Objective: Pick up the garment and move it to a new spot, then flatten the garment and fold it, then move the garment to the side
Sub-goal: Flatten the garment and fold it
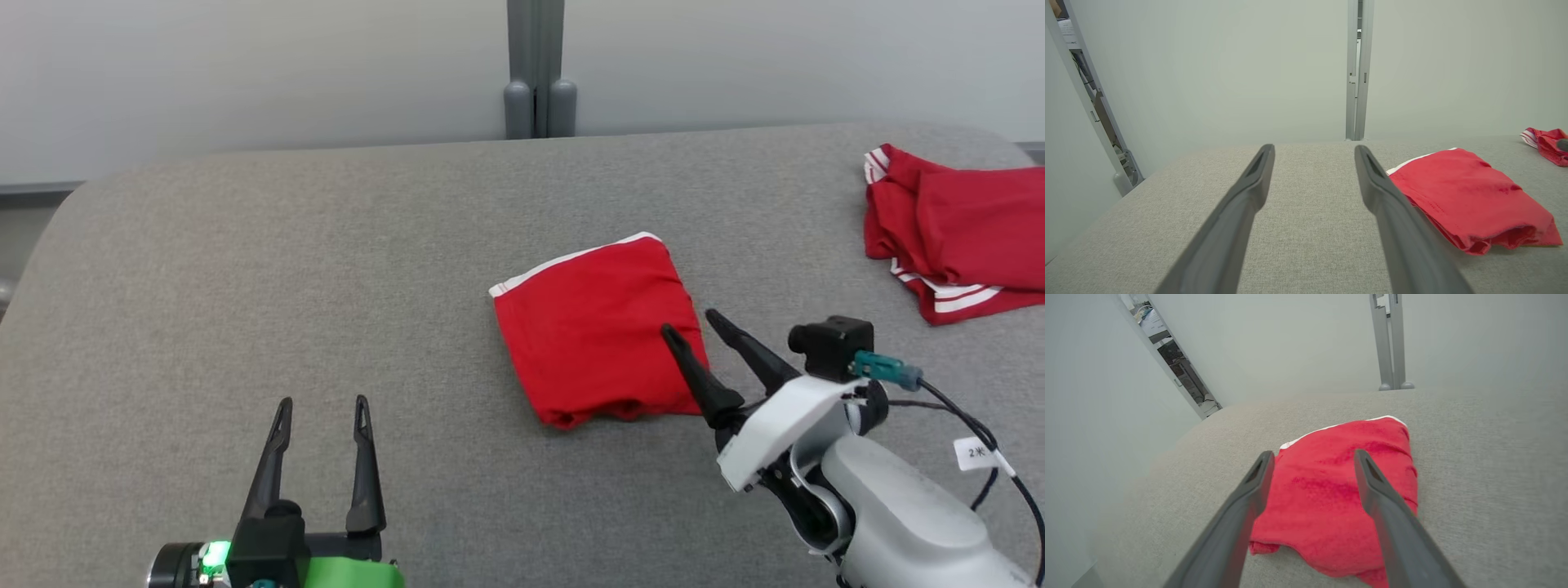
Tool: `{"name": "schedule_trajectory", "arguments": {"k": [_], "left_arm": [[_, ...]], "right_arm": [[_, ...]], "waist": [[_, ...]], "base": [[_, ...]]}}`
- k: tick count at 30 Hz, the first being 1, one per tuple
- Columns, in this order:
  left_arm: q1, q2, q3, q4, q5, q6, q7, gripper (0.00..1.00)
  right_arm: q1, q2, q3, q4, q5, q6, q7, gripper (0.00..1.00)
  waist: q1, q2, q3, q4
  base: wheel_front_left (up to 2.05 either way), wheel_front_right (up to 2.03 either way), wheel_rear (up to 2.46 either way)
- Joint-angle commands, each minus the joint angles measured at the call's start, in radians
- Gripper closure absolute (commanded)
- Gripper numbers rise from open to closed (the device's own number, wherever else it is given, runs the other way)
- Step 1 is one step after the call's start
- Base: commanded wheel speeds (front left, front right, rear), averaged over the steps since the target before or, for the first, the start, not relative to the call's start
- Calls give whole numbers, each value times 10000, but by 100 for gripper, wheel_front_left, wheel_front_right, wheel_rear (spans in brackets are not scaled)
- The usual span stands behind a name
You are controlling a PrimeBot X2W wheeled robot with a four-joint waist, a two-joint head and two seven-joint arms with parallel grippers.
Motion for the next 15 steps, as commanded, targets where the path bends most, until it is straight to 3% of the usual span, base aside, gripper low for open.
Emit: {"name": "schedule_trajectory", "arguments": {"k": [1, 8, 15], "left_arm": [[192, 33, 118, -72, -111, 4, -26, 0], [565, 27, 644, -179, -115, -84, -28, 0], [931, 18, 894, -371, -80, -151, -28, 0]], "right_arm": [[497, 166, -525, -51, -703, -2, -30, 0], [2371, 1082, -3557, -1175, -4146, -4, -35, 0], [3947, 1850, -5261, -2589, -5868, -4, -36, 0]], "waist": [[0, 0, -311, -423], [0, 0, -546, -796], [0, 0, -770, -925]], "base": [[0, 0, 0], [0, 0, 0], [0, 0, 0]]}}
